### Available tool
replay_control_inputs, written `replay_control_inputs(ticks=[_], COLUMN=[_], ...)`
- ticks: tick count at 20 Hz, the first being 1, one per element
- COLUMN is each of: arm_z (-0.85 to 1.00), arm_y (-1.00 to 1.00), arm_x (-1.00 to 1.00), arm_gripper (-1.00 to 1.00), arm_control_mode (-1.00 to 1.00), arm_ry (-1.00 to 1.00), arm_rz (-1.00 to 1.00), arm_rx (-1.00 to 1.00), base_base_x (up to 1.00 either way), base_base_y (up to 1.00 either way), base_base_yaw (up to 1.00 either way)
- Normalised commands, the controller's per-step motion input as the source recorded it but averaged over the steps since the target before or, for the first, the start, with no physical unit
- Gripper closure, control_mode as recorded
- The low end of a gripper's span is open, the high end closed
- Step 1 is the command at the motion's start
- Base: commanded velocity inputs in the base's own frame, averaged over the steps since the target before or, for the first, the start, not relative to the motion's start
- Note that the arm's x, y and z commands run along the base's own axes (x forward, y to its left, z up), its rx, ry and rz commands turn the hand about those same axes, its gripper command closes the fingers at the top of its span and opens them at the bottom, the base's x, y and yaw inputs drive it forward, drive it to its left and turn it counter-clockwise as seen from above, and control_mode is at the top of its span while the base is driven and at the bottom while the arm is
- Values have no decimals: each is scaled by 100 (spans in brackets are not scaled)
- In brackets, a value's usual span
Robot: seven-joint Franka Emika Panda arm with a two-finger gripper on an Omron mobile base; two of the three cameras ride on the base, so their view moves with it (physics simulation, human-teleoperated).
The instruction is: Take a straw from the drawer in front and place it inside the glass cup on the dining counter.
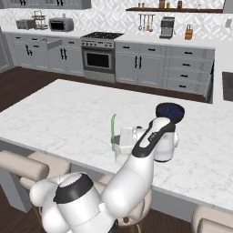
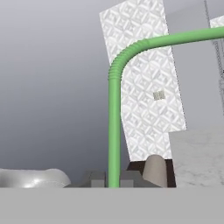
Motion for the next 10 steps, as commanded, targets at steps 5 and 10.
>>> replay_control_inputs(ticks=[5, 10], arm_z=[-1, -1], arm_y=[0, 0], arm_x=[0, 3], arm_gripper=[100, 100], arm_control_mode=[-100, -100], arm_ry=[2, 4], arm_rz=[0, 0], arm_rx=[1, 2], base_base_x=[0, 0], base_base_y=[0, 0], base_base_yaw=[0, 0])
